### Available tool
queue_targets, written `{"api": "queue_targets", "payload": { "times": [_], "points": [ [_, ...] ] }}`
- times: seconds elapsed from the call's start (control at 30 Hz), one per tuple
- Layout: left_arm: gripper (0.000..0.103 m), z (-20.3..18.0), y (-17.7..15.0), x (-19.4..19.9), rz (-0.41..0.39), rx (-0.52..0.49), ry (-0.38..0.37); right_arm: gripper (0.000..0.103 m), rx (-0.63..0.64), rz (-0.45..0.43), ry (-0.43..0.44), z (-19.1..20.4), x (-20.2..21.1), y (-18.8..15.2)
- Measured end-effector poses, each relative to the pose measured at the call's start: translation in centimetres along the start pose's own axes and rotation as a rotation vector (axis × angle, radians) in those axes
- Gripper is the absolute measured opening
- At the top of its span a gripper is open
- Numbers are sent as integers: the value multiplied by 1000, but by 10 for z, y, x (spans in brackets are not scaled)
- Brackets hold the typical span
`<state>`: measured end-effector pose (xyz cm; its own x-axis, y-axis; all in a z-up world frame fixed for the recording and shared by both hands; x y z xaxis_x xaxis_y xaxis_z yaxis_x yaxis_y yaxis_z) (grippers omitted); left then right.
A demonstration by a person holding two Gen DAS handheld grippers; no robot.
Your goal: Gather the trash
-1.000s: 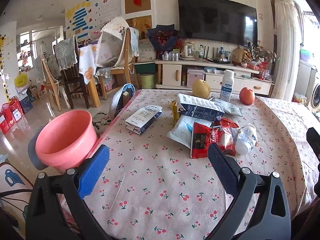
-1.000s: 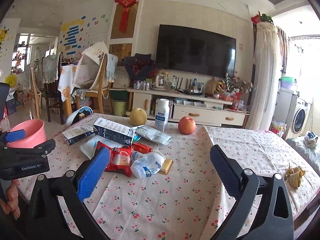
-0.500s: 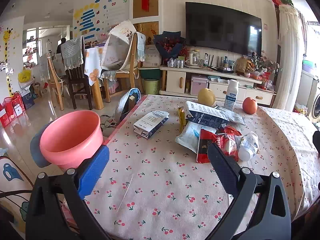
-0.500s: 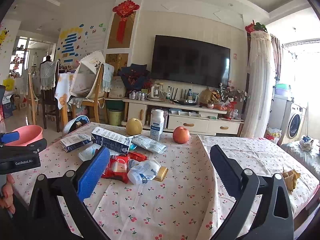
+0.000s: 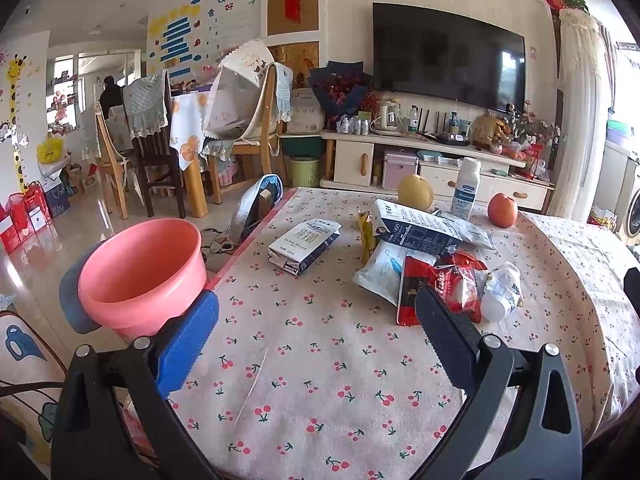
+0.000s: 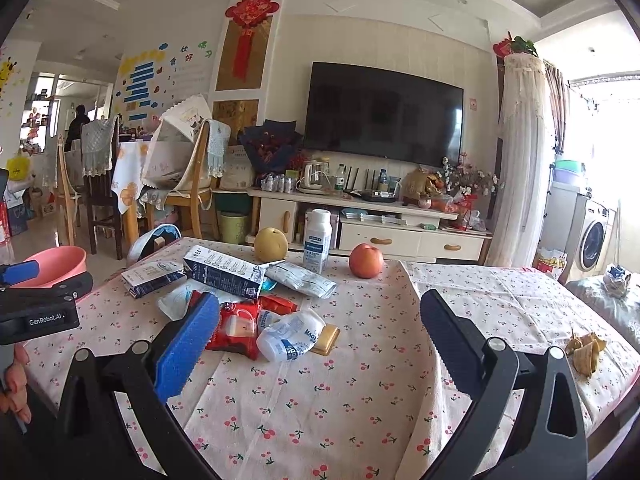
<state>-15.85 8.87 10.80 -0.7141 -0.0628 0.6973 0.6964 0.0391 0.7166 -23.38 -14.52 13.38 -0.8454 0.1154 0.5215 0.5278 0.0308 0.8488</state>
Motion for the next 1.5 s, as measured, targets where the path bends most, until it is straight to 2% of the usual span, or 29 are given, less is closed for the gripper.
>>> {"api": "queue_targets", "payload": {
  "times": [0.83,1.2,1.5],
  "points": [
    [99,-6,-1,-12,18,-27,19,99,-26,105,15,-8,-20,-1],
    [99,-6,0,-19,31,-33,33,99,-46,164,60,-12,-33,-2],
    [99,7,3,-34,99,-10,4,99,-73,216,106,-17,-44,-1]
  ]
}}
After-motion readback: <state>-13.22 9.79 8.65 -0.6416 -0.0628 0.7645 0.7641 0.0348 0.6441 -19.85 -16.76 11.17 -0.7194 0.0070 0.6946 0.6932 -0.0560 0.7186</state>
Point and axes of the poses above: each gripper's, at about its wrist camera, not at the fingertips, and x roughly against the way its jaws point, z to its left, y to its top, the point moved 1 cm from there along -x, roughly the way its jaws point, and after that the axes turned 15 degrees about z, right-handed, at the moved point
